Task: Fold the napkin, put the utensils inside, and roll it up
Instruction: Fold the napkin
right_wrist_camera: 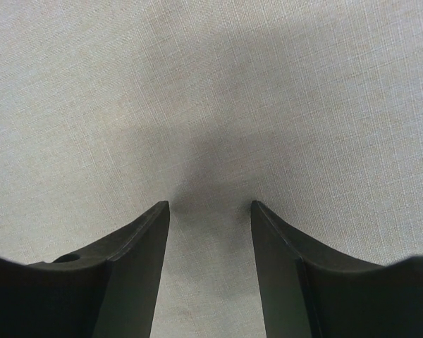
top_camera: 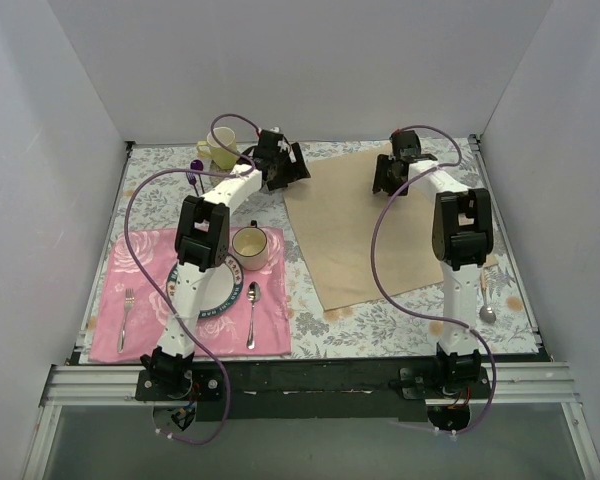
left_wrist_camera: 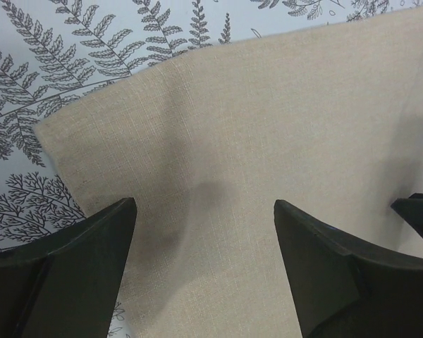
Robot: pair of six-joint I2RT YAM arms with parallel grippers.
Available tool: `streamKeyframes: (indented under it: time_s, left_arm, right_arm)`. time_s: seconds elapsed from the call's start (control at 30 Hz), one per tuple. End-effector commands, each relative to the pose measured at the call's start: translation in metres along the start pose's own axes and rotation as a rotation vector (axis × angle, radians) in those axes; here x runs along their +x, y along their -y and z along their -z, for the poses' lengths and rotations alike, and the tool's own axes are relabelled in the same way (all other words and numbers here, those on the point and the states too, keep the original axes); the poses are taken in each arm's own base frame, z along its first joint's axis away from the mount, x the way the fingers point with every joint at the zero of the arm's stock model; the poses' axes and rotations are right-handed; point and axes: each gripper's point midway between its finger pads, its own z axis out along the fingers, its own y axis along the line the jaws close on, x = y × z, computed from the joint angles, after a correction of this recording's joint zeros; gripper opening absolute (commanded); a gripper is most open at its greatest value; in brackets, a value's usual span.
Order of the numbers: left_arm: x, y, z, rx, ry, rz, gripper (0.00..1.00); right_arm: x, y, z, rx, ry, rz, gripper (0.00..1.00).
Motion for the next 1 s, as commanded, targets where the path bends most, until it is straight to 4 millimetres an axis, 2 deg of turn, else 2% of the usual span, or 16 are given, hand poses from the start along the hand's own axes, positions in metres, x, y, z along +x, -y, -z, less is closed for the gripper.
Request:
streamKeyframes:
  time_s: [0.0,0.13,0.17,0.23,0.27,0.3,0.33,0.4,0.43,0.47,0.5,0.53,0.57,0.7,0.8,0.97]
  left_arm:
    - [0.008,-0.016,-0.003,-0.035,-0.049,-0.035,0.81]
    - [-0.011,0.016,0.020,0.032,-0.015,-0.068,0.85]
    - [-0.010,0.027,0.025,0.047,-0.014,-0.081,0.86]
    - [-0.012,0.042,0.037,0.066,-0.006,-0.088,0.86]
    - [-0.012,0.061,0.049,0.093,0.001,-0.101,0.86]
    - [-0.010,0.069,0.055,0.102,-0.001,-0.108,0.86]
    - [-0.004,0.076,0.060,0.111,-0.007,-0.112,0.86]
    - [0.013,0.098,0.075,0.139,-0.029,-0.123,0.86]
    - [0.020,0.104,0.080,0.147,-0.034,-0.131,0.86]
    - [0.042,0.109,0.080,0.149,-0.068,-0.145,0.86]
    - [0.044,0.118,0.090,0.163,-0.063,-0.153,0.85]
    - [0.051,0.121,0.093,0.164,-0.072,-0.157,0.85]
    - [0.062,0.127,0.096,0.176,-0.088,-0.168,0.84]
    - [0.094,0.136,0.108,0.214,-0.154,-0.165,0.83]
    - [0.114,0.143,0.116,0.242,-0.200,-0.167,0.82]
    - [0.136,0.151,0.128,0.281,-0.254,-0.172,0.81]
  right_arm:
    - [0.024,-0.004,-0.020,-0.027,-0.103,0.034,0.59]
    - [0.007,-0.006,0.011,-0.027,-0.073,0.035,0.65]
    - [-0.004,-0.004,0.031,-0.005,-0.046,0.030,0.66]
    - [-0.001,0.004,0.047,0.025,-0.041,-0.001,0.70]
    - [-0.012,0.008,0.069,0.047,0.002,-0.019,0.70]
    - [-0.009,0.012,0.078,0.058,-0.001,-0.042,0.71]
    - [0.008,0.026,0.081,0.088,-0.037,-0.092,0.72]
    - [0.010,0.043,0.106,0.145,0.002,-0.148,0.72]
    - [0.034,0.059,0.108,0.191,-0.031,-0.194,0.71]
    - [0.034,0.070,0.125,0.231,0.012,-0.213,0.71]
    - [0.042,0.079,0.131,0.256,0.019,-0.234,0.69]
    - [0.045,0.094,0.139,0.287,0.037,-0.273,0.69]
    - [0.065,0.106,0.151,0.315,0.035,-0.312,0.68]
    - [0.106,0.160,0.178,0.403,0.054,-0.450,0.58]
    - [0.133,0.200,0.196,0.507,0.056,-0.521,0.56]
    - [0.152,0.220,0.202,0.510,0.082,-0.614,0.52]
